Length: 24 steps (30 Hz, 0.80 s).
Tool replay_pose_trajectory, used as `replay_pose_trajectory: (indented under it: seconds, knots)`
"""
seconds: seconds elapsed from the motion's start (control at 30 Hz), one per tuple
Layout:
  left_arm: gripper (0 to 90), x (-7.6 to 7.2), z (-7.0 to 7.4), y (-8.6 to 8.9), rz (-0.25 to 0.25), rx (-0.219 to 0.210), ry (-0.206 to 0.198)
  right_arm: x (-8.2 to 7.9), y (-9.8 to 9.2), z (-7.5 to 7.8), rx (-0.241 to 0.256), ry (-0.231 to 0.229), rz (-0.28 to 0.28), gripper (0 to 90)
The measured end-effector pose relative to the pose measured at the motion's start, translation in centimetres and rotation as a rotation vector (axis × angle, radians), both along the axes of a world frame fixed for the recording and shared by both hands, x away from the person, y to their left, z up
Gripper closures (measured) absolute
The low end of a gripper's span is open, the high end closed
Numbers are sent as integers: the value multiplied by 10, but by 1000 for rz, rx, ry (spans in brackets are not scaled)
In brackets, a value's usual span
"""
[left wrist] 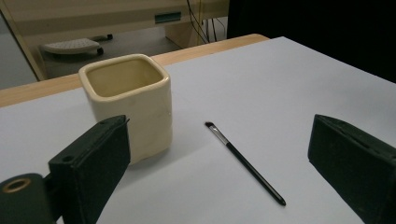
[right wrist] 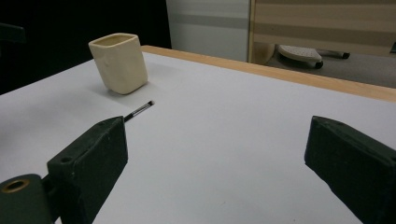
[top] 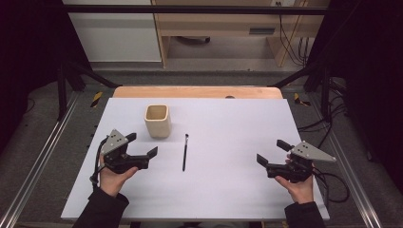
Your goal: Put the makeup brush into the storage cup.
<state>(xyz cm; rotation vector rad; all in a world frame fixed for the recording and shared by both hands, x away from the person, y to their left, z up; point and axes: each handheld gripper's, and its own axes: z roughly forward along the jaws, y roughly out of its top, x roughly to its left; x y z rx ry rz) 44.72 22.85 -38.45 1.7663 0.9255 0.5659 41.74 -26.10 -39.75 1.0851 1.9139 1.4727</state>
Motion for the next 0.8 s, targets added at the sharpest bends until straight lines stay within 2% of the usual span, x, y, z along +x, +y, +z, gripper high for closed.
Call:
replay_pose_trajectory:
  seconds: [0.4, 0.8]
  knots:
    - [60, 21, -4, -34, -23, 11, 40, 0, 1, -1, -10, 3, 3, 63]
    - [69, 39, -18, -62, -34, 57, 93, 0, 1, -1, -14, 5, 2, 63]
